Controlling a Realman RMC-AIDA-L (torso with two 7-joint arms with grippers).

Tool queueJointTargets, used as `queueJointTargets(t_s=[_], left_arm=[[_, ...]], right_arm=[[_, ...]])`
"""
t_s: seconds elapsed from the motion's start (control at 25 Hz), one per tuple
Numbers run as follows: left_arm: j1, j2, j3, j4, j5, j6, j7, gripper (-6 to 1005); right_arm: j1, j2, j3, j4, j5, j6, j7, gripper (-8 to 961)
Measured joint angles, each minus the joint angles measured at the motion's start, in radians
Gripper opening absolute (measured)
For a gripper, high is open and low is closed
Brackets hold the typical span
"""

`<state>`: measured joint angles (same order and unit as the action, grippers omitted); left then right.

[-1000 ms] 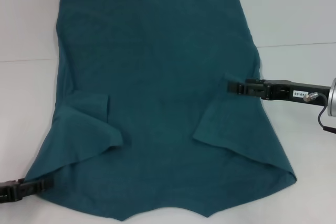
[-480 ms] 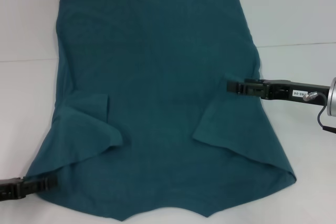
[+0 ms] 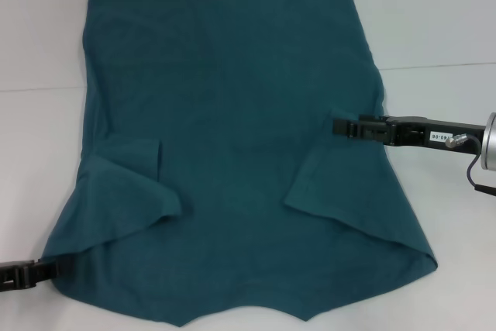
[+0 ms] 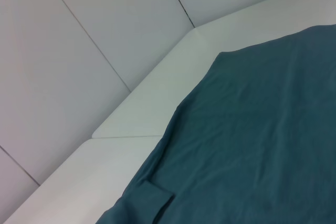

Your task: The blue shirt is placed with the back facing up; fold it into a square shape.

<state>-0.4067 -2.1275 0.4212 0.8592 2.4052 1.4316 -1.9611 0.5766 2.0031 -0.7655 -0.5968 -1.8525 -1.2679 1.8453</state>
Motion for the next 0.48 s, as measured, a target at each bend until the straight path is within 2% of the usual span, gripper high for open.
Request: queueJointTargets(t_s=[0.08, 0.48], left_arm=[[-0.001, 0.000, 0.000, 0.000, 0.001, 0.000, -0.004, 377], [-0.011, 0.000, -0.001, 0.001, 0.003, 0.000, -0.020, 163]], right_arm=[[0.000, 0.000, 0.000, 0.000, 0.000, 0.000, 0.000, 899], [-0.008, 0.000, 0.000, 0.000, -0.001, 0.001, 0.000, 899]])
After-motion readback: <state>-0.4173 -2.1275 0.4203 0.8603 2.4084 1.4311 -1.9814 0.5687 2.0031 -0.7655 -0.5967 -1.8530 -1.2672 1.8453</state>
